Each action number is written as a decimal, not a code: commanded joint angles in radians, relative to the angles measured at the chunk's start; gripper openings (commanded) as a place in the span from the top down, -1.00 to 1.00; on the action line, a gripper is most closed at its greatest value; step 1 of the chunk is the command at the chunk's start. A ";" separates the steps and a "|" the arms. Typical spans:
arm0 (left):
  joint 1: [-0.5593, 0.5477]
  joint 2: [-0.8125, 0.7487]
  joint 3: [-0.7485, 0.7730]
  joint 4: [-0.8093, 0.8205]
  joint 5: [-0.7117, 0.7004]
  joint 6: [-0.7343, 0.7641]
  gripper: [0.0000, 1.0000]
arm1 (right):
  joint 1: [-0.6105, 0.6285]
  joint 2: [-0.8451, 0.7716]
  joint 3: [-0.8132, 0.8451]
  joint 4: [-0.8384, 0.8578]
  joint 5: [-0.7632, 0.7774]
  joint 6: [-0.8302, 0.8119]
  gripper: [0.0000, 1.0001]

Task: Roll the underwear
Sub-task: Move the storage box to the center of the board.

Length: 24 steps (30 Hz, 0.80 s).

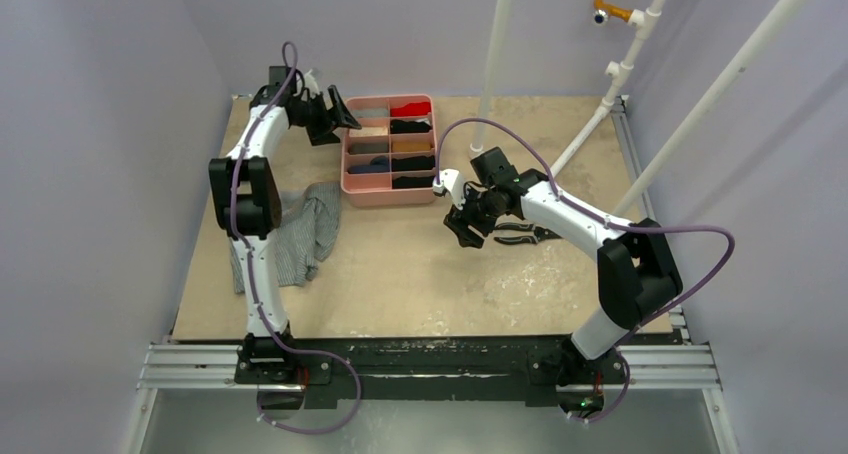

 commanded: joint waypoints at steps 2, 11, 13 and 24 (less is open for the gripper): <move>0.028 -0.144 -0.036 0.005 0.010 0.099 -0.81 | -0.005 -0.011 0.004 0.013 -0.014 -0.012 -0.24; 0.130 -0.382 -0.288 -0.248 -0.098 0.582 -0.82 | -0.005 0.016 0.051 0.015 0.009 -0.007 -0.24; 0.140 -0.393 -0.316 -0.333 -0.162 0.691 -0.74 | -0.005 0.066 0.094 0.014 0.000 0.000 -0.23; 0.151 -0.459 -0.553 -0.338 -0.389 0.943 -0.52 | 0.075 0.360 0.368 -0.020 -0.162 0.023 -0.16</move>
